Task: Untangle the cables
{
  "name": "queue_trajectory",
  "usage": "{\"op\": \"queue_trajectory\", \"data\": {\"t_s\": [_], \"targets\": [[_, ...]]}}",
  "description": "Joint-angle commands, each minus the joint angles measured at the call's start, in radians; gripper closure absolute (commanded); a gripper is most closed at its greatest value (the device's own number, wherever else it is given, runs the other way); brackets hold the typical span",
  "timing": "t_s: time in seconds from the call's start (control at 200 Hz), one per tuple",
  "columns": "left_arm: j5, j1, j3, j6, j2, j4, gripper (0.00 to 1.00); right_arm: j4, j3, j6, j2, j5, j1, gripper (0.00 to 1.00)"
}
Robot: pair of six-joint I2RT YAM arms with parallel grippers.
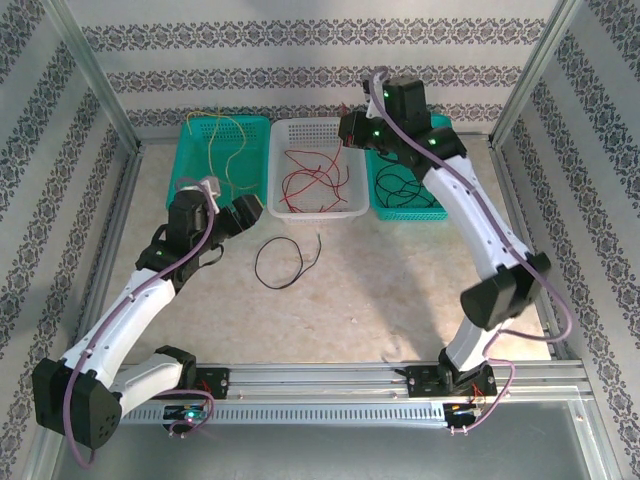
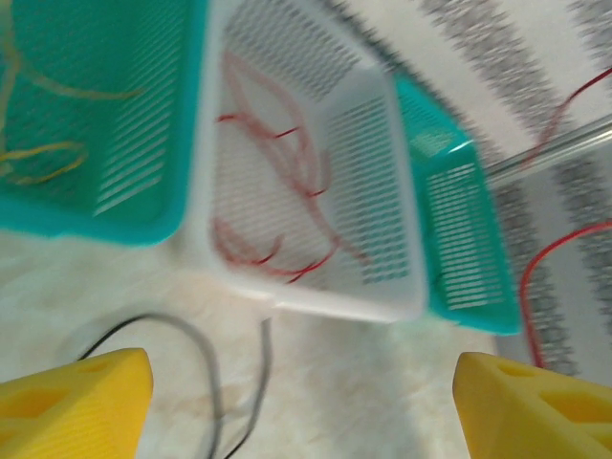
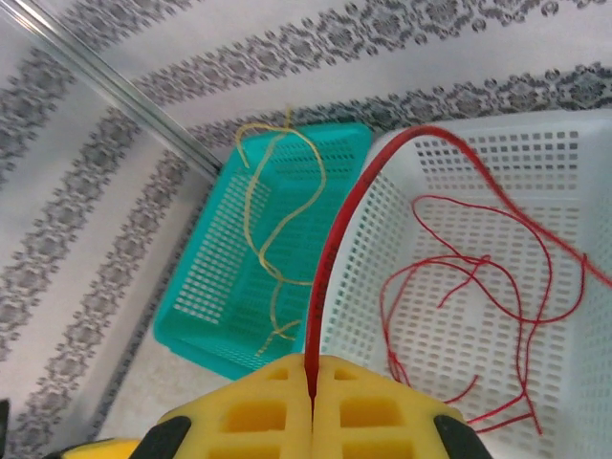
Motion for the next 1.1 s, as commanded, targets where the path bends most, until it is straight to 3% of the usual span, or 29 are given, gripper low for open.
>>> {"op": "queue_trajectory", "data": {"t_s": [0.0,0.12,0.285,0.45,0.71,1.094], "targets": [[-0.068,0.012,-0.024,0.051,-0.027,-0.194,0.18,-0.124,0.117,-0.055,0.109,-0.031,-0.014,1.0],[-0.081,0.012,-0.04,0.056,-0.033,-0.261,0.21,-0.142,0.169,-0.072,0.201,-0.016,-0.022,0.99],[-0.076,0.012,-0.037,0.075,-0.017,-0.309,0.25,-0.21,0.229,-0.072,0.278,0.0,-0.021,0.63],[-0.064,0.011,-0.035,0.086,0.011,-0.304,0.27,-0.171,0.095,-0.087,0.181,0.044,0.029,0.45],[-0.032,0.008,-0.06,0.085,0.127,-0.31,0.34,-0.091,-0.263,-0.076,-0.034,0.18,0.203,0.42],[-0.015,-0.056,-0.042,0.119,0.313,-0.305,0.41,0.093,-0.725,0.151,-0.2,0.235,0.367,0.43]]}}
